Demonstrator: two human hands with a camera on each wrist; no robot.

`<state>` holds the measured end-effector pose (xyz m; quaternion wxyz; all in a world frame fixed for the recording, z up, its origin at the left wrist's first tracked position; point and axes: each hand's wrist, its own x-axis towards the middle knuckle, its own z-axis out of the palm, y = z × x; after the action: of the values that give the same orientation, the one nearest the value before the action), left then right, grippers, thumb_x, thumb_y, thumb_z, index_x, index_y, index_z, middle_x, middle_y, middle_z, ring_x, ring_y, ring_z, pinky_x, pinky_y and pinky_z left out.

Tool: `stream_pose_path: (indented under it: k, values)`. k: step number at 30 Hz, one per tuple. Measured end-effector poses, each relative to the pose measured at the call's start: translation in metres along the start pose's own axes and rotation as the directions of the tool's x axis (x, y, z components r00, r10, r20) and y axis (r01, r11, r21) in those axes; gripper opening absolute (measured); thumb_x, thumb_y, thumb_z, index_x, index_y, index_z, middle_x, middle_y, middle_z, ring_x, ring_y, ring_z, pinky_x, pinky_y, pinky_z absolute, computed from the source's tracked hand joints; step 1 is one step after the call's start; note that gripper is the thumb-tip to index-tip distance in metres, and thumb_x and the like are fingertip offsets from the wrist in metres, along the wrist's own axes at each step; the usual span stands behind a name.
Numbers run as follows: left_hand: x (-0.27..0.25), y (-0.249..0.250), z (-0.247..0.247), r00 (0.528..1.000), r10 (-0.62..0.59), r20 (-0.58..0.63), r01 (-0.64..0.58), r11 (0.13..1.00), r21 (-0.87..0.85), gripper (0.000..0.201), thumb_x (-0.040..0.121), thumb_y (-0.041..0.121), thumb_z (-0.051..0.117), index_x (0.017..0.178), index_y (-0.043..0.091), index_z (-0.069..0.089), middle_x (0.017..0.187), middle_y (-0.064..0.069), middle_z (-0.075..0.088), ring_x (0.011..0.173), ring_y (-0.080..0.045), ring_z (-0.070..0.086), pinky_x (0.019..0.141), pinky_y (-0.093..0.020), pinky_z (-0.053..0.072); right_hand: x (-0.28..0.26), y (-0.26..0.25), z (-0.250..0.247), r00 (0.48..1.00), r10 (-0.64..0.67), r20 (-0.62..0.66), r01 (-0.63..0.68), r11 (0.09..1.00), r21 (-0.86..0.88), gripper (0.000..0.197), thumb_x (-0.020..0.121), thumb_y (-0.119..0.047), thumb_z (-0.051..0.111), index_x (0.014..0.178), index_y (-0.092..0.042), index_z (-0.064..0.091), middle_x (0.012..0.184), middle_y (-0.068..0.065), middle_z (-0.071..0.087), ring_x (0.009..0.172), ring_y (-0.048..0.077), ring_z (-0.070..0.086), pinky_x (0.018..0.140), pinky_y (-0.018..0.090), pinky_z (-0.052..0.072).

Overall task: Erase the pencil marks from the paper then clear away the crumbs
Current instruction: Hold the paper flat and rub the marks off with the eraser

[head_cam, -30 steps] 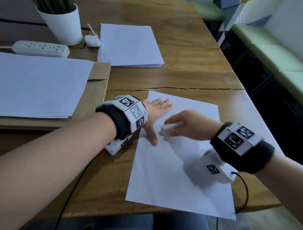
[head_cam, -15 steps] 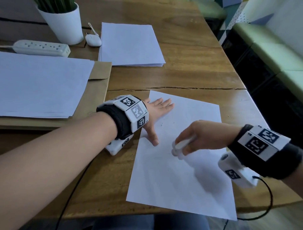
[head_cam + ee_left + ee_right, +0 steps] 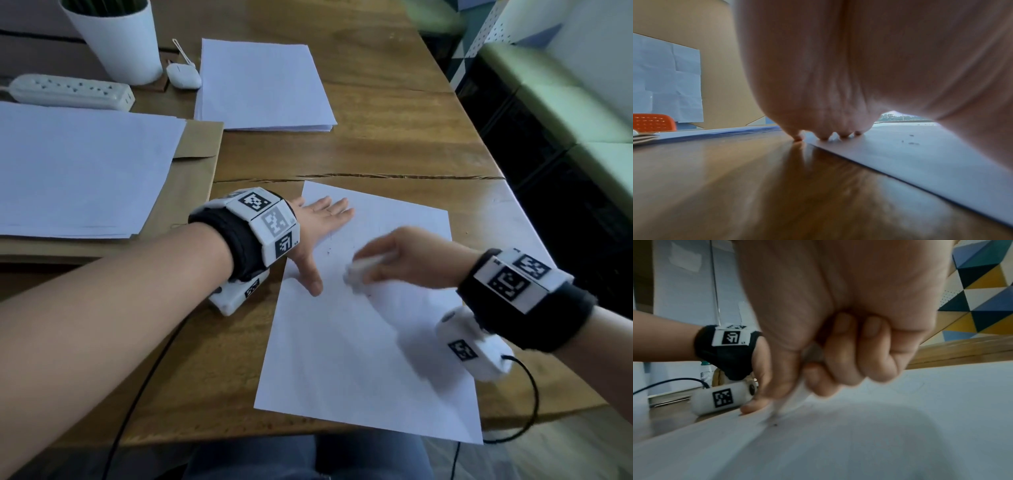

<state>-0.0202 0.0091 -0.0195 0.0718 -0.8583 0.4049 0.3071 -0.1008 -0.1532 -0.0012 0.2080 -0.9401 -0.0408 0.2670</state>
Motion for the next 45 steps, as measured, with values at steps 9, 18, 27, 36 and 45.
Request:
stream_pose_path:
  k: [9, 18, 27, 36, 45]
  values:
    - [-0.001, 0.000, -0.001, 1.000, -0.005, 0.016, 0.005, 1.000, 0.002, 0.130, 0.067, 0.053, 0.075, 0.145, 0.020, -0.024, 0.154, 0.004, -0.028, 0.143, -0.016, -0.022, 0.116, -0.042, -0.008, -0.022, 0.006, 0.005, 0.977, -0.005, 0.213, 0.004, 1.000, 0.006, 0.023, 0.079, -0.029, 0.071, 0.102, -0.032, 0.070, 0.098, -0.011, 0.073, 0.094, 0.005, 0.063, 0.088, 0.021, 0.048]
    - [-0.001, 0.002, 0.000, 1.000, -0.015, 0.019, 0.015, 1.000, -0.006, 0.131, 0.066, 0.051, 0.076, 0.145, 0.021, -0.024, 0.154, 0.005, -0.027, 0.143, -0.015, -0.022, 0.116, -0.041, -0.008, -0.026, 0.008, 0.013, 0.999, 0.022, 0.049, -0.024, 0.999, 0.048, 0.034, 0.078, -0.035, 0.071, 0.111, -0.027, 0.068, 0.104, -0.008, 0.070, 0.098, 0.006, 0.061, 0.085, 0.017, 0.044]
    - [-0.001, 0.003, -0.001, 1.000, -0.023, 0.022, 0.023, 1.000, 0.002, 0.131, 0.066, 0.052, 0.076, 0.145, 0.021, -0.024, 0.154, 0.005, -0.027, 0.143, -0.014, -0.022, 0.116, -0.040, -0.007, -0.003, 0.009, 0.004, 0.982, 0.039, -0.184, -0.015, 0.991, 0.133, 0.027, 0.081, -0.035, 0.068, 0.106, -0.024, 0.069, 0.096, -0.005, 0.068, 0.093, 0.009, 0.058, 0.074, 0.019, 0.042]
    - [-0.002, 0.002, -0.002, 0.999, -0.024, 0.033, 0.024, 1.000, -0.002, 0.132, 0.066, 0.051, 0.076, 0.145, 0.022, -0.025, 0.154, 0.005, -0.028, 0.143, -0.014, -0.023, 0.116, -0.040, -0.009, -0.003, 0.007, 0.001, 0.992, 0.033, -0.125, -0.026, 0.998, 0.058, 0.033, 0.079, -0.040, 0.068, 0.108, -0.025, 0.069, 0.098, -0.006, 0.068, 0.095, 0.010, 0.060, 0.078, 0.020, 0.043]
    - [0.000, 0.001, -0.001, 0.999, -0.017, 0.039, 0.017, 1.000, 0.007, 0.132, 0.066, 0.053, 0.076, 0.145, 0.021, -0.026, 0.154, 0.005, -0.029, 0.142, -0.015, -0.024, 0.116, -0.041, -0.009, -0.015, 0.009, -0.005, 0.997, 0.049, 0.058, -0.046, 0.998, -0.051, 0.027, 0.082, -0.034, 0.067, 0.109, -0.030, 0.068, 0.103, -0.008, 0.070, 0.096, 0.009, 0.059, 0.082, 0.020, 0.043]
